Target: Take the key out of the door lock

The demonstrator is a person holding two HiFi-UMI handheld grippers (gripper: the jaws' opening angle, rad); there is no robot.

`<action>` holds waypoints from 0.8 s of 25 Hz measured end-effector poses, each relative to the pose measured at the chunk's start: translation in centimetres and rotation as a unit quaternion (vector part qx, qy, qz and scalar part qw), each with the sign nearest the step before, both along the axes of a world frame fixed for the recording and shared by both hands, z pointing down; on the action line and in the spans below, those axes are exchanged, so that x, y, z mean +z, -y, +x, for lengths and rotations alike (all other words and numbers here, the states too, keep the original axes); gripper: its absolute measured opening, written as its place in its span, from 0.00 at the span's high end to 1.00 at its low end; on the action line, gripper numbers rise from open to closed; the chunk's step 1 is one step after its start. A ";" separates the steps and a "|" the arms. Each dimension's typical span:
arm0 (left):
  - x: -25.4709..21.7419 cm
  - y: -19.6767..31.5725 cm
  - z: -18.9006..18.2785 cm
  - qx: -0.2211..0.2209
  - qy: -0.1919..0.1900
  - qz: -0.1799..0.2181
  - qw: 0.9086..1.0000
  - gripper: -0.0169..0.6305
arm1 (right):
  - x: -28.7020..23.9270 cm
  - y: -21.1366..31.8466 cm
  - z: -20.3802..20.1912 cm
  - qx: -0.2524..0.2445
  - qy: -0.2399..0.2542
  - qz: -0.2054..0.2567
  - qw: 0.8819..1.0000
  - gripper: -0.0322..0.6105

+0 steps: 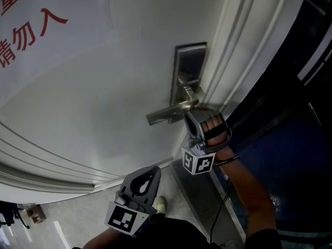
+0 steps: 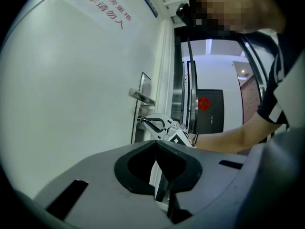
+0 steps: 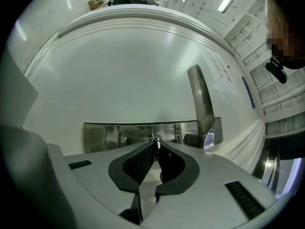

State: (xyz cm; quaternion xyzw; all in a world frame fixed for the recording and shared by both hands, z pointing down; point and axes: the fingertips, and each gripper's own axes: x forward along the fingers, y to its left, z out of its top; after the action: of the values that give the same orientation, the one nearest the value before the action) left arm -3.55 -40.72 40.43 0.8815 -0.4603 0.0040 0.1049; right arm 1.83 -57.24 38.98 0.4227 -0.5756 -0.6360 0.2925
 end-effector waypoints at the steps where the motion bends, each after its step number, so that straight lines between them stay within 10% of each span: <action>1: 0.0 0.0 0.0 0.000 0.000 0.000 1.000 0.96 | 0.0 0.0 0.0 0.000 -0.004 0.001 1.000 0.90; 20: 0.0 -0.3 0.7 0.001 0.001 -0.002 1.000 0.96 | 0.2 -1.3 0.5 -0.017 -0.065 0.004 0.998 0.91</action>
State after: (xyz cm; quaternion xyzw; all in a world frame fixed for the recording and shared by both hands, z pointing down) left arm -2.86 -40.40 40.46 0.8817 -0.4597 0.0056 0.1064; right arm 2.34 -55.94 39.20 0.3715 -0.5597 -0.6697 0.3166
